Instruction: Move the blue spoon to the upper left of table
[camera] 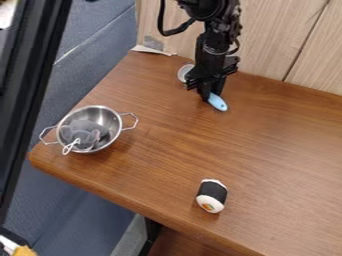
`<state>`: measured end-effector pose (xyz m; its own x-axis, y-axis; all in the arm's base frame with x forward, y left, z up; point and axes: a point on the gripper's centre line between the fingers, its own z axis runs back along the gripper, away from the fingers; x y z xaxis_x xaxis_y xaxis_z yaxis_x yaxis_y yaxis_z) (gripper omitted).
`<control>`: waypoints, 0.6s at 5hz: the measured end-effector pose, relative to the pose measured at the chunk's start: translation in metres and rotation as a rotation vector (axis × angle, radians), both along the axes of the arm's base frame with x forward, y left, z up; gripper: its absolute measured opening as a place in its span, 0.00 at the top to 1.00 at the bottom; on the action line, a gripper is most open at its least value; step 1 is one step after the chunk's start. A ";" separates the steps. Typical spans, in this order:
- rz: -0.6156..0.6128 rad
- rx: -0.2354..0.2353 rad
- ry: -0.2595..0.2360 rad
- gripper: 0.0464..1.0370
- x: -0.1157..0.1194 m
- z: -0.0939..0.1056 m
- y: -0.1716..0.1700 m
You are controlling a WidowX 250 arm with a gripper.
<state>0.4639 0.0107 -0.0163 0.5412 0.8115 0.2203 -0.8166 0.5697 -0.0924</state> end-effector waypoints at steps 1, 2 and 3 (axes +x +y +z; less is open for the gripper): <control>-0.003 -0.001 0.017 0.44 -0.002 0.000 -0.001; -0.015 0.002 0.027 0.14 -0.006 -0.004 -0.005; -0.022 -0.001 0.030 0.02 -0.007 -0.004 -0.009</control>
